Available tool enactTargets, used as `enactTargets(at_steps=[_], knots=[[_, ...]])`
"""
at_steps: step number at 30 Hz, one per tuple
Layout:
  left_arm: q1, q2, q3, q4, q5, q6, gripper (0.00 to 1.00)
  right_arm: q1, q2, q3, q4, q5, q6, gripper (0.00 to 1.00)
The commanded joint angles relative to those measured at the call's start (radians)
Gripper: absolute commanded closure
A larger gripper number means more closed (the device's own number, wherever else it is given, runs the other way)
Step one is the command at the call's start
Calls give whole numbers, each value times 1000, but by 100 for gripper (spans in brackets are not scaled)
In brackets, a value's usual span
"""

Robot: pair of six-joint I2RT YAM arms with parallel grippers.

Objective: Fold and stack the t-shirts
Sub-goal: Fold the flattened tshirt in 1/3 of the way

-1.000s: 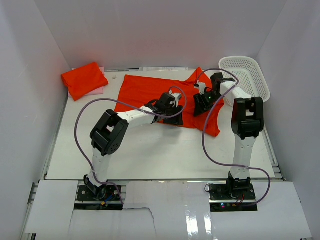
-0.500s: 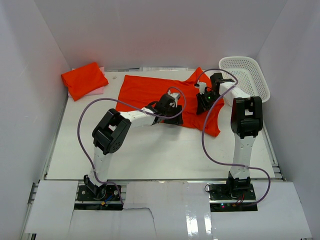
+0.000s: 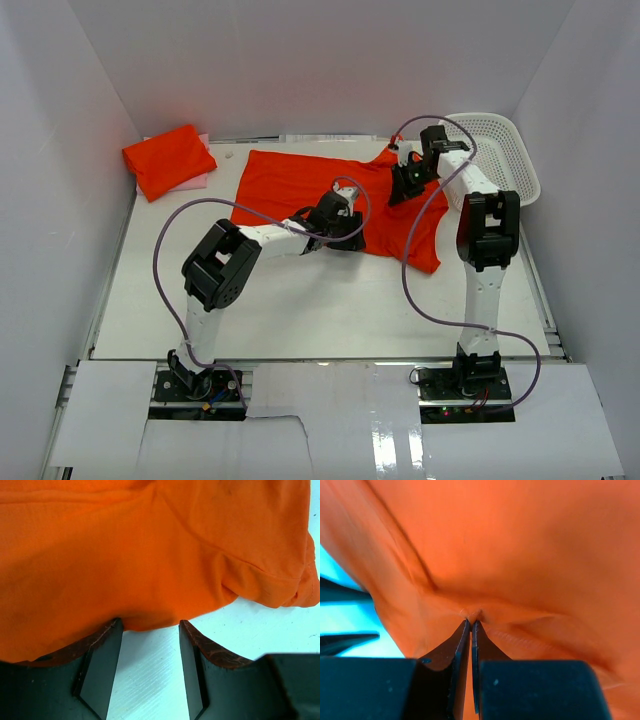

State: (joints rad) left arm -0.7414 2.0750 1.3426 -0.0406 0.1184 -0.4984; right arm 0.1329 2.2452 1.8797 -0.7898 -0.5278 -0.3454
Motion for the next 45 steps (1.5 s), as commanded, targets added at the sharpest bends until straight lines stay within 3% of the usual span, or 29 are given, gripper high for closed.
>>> enactTargets(at_steps=[1,4,6,8,9,12,15,20,25,27,32,38,45], knots=[[-21,-3,-56,-130,-22,-2,39,10,57,193,-12,-43,20,92],[-26,-1,-54,-134,-20,-6,39,23,102,306,-35,-72,3,86],[-29,0,-51,-136,-19,-8,39,25,96,303,24,-127,3,66],[-32,7,-46,-137,-17,-8,39,25,45,222,104,-143,19,51],[-35,8,-39,-140,-17,-8,39,25,22,184,185,-143,26,36],[-41,14,-26,-151,-17,-6,39,28,-59,70,253,-95,2,21],[-44,16,-23,-154,-19,-5,39,30,-107,21,256,-26,-47,21],[-50,14,-13,-165,-20,0,39,19,-194,-46,106,63,-107,21],[-52,-12,-23,-173,-29,1,39,-39,-393,-243,26,88,-96,22],[-53,-21,-30,-173,-31,1,39,-62,-429,-273,-91,83,-121,21],[-53,-35,-36,-174,-22,6,39,-102,-533,-473,-175,141,-153,22],[-59,-46,-49,-176,-25,8,39,-157,-527,-616,-177,106,-173,23],[-61,-72,-63,-188,-46,14,40,-200,-470,-634,-180,37,-182,25]])
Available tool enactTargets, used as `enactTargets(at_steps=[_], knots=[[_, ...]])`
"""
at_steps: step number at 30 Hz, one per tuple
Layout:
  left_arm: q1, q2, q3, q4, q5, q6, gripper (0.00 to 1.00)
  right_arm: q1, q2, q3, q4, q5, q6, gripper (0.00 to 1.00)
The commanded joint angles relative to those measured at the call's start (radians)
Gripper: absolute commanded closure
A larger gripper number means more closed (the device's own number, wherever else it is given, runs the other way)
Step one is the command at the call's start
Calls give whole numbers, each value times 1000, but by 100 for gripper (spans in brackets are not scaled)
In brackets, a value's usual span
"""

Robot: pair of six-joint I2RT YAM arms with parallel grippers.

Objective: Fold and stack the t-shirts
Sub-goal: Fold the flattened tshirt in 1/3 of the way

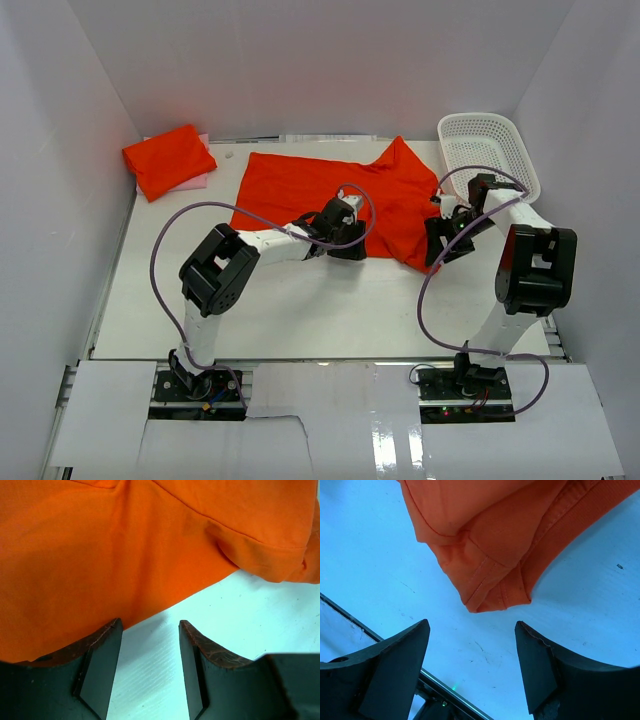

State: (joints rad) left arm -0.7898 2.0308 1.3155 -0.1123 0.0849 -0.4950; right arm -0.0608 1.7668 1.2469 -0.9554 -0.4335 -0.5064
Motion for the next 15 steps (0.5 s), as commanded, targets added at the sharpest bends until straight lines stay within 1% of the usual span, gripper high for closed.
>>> enactTargets(at_steps=[1,4,9,15], knots=[[-12,-29,-38,-115,-14,10,39,-7,10,-1,-11,-57,-23,25],[-12,-29,-38,-118,-14,9,39,-13,26,-3,4,-74,-17,25],[-12,-26,-38,-118,-13,3,39,-13,63,-17,13,-132,-9,30],[-12,-24,-36,-119,-11,3,39,-13,75,-44,43,-142,6,33]])
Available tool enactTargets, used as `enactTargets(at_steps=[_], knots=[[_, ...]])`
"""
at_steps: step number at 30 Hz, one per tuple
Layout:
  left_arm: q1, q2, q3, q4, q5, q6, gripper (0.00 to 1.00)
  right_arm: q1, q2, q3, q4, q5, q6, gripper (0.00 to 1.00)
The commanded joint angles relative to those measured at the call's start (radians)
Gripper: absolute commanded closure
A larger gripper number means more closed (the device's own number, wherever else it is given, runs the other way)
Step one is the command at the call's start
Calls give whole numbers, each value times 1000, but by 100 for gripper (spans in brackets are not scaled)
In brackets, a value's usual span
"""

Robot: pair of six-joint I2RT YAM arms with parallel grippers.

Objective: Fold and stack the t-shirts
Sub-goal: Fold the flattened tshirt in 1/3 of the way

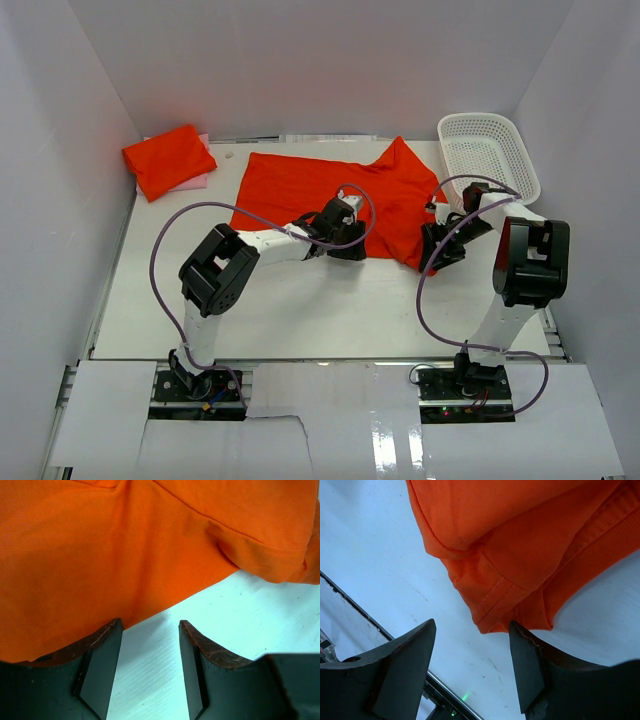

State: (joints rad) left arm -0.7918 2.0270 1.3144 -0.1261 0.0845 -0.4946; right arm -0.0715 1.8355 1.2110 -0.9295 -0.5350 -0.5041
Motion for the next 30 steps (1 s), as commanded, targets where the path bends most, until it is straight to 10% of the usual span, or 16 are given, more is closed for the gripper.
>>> enactTargets(at_steps=[1,12,30], knots=[[-11,-22,-35,-106,-11,2,39,-2,8,-10,21,-43,4,34],[-9,-22,-29,-112,-12,4,39,-2,4,-5,35,-25,21,91],[-11,-21,-14,-124,-6,17,39,-122,34,5,-86,171,-73,83]])
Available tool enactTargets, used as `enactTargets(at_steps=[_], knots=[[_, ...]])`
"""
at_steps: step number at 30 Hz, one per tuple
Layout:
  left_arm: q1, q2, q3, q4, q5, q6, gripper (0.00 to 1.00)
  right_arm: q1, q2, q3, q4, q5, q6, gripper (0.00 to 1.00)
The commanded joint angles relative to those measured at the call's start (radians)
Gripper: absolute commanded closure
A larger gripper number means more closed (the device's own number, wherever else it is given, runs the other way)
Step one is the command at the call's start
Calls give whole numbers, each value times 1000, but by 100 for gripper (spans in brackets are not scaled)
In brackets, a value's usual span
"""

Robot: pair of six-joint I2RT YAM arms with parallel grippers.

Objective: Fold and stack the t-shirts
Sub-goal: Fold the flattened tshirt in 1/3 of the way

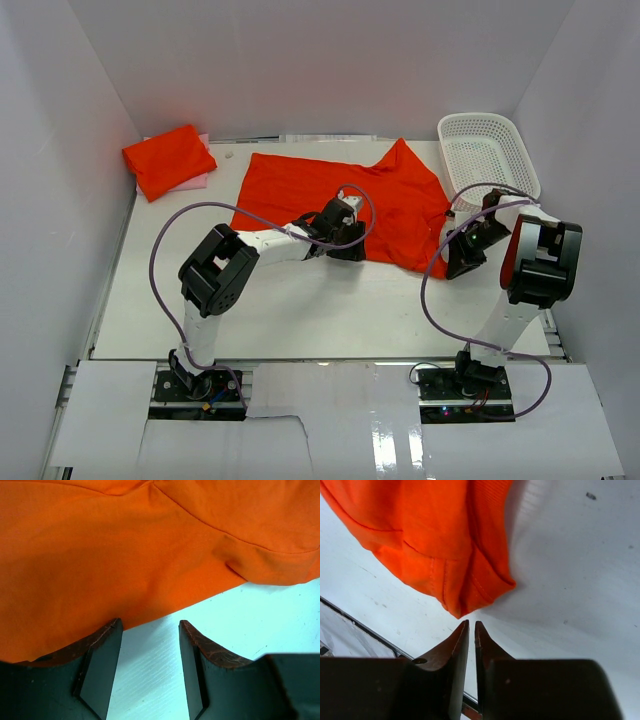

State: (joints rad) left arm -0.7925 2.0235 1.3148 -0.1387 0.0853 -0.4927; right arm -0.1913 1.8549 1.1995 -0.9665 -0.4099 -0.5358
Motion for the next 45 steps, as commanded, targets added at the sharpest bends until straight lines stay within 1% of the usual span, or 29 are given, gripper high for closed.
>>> enactTargets(at_steps=[1,3,5,6,7,9,11,12,13,18,29,37,45], knots=[[-10,-17,-14,-113,-7,16,39,-5,17,18,-48,51,-39,86],[-8,-22,-17,-114,-10,17,39,-16,21,31,-51,65,-36,92],[-10,-25,-19,-117,-13,19,39,-20,32,43,-54,80,-36,92],[-10,-26,-19,-119,-15,20,39,-22,36,49,-60,65,-46,91],[-8,-28,-20,-121,-16,20,39,-23,35,55,-80,47,-56,84],[-10,-29,-19,-119,-16,22,39,-27,20,61,-84,13,-61,66],[-10,-29,-19,-119,-16,22,39,-27,-11,67,-77,3,-53,61],[-8,-28,-17,-121,-16,22,39,-25,-17,81,-80,-12,-52,56],[-10,-26,-12,-121,-13,22,39,-27,-19,89,-93,-23,-55,55],[-8,-22,-6,-125,-13,23,39,-23,-14,98,-112,-64,-62,54],[-10,-16,0,-130,-15,26,39,15,7,64,-69,-105,-58,53],[-8,-14,9,-142,-21,29,39,42,33,72,-45,-112,-38,53],[-10,-12,14,-148,-19,34,39,50,50,17,-3,-107,-32,54]])
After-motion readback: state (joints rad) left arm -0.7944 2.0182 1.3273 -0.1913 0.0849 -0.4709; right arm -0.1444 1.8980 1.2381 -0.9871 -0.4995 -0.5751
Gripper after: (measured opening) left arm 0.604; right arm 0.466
